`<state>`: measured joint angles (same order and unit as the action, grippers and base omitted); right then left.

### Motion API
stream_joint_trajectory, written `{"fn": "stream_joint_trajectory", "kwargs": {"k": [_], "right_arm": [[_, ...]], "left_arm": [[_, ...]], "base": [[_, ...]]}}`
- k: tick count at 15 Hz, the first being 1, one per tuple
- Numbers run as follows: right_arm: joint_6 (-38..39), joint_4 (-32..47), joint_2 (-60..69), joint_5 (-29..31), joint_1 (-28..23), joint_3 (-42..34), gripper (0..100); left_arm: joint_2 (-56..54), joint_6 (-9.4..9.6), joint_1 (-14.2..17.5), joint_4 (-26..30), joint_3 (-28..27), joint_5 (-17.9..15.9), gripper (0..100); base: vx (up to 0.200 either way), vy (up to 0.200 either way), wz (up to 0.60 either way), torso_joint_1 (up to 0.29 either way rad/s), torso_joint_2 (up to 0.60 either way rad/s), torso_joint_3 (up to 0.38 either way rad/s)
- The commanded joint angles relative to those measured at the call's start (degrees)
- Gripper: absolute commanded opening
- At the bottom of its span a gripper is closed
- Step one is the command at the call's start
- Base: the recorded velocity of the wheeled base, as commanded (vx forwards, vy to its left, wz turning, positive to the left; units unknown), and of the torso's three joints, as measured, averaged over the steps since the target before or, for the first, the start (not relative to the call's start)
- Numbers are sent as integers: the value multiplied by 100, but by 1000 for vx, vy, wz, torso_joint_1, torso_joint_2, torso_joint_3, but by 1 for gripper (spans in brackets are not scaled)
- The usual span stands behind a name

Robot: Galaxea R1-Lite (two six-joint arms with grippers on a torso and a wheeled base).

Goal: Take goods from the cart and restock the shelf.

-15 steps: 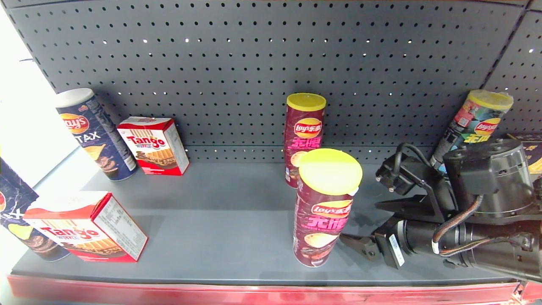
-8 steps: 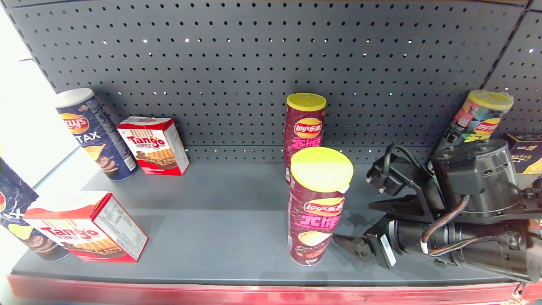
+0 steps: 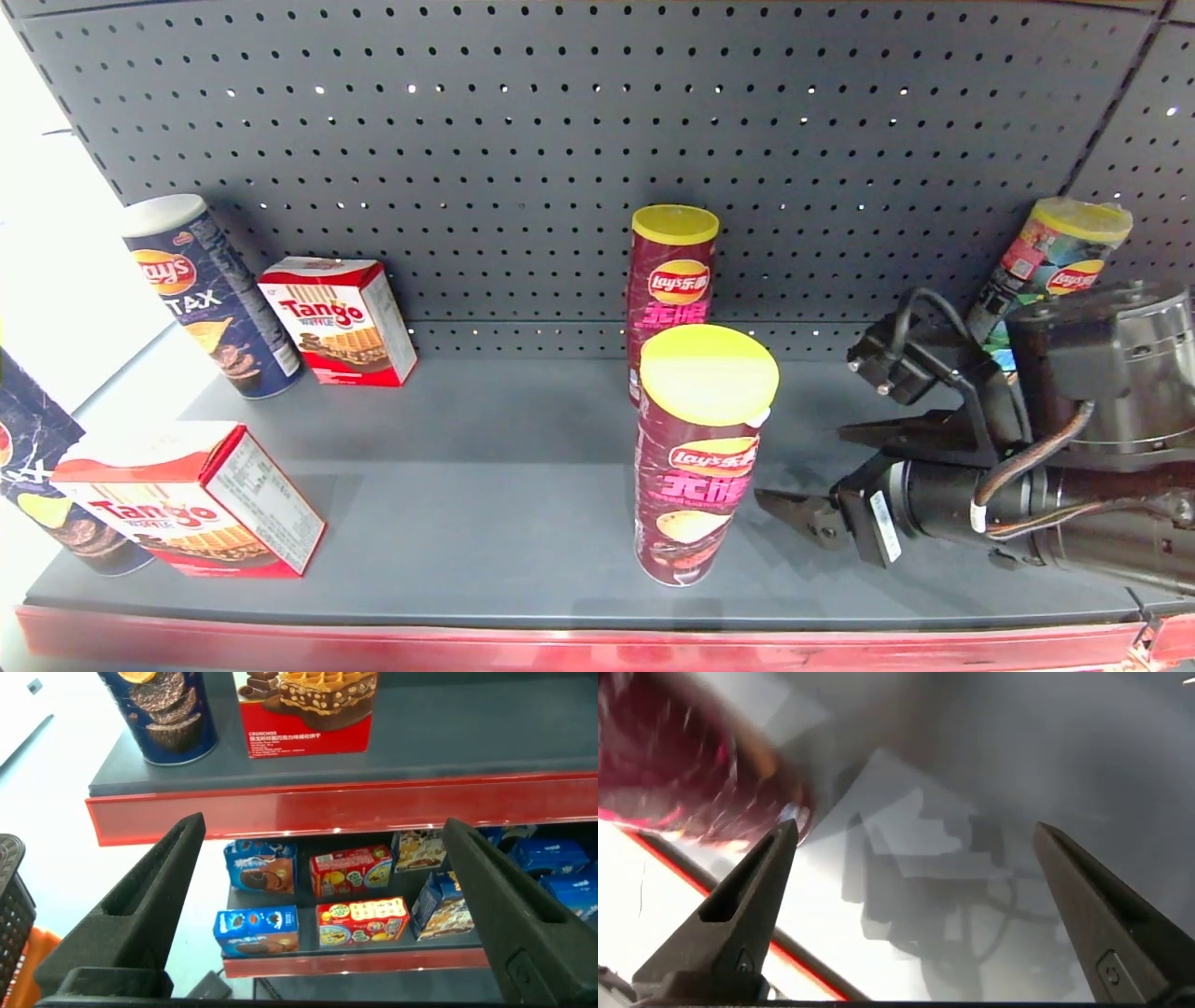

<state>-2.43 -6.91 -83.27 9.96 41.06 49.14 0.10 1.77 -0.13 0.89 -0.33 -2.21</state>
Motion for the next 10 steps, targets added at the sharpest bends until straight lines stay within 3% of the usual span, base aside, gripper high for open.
{"fn": "stream_joint_trajectory", "kwargs": {"k": [1,5,10], "right_arm": [[5,-3,382,6,-203,69,100],[67,-126,1867,-3,-1065,87,100],[-74,-636,3634,349,-1443,-361,100]], "left_arm": [[8,-1,-4,-1,-2,1,100],[8,8,-4,-1,-2,1,100],[8,8,-4,-1,-2,-8,100]], "base": [[0,0,0,0,0,0],[0,0,0,0,0,0],[0,0,0,0,0,0]]}}
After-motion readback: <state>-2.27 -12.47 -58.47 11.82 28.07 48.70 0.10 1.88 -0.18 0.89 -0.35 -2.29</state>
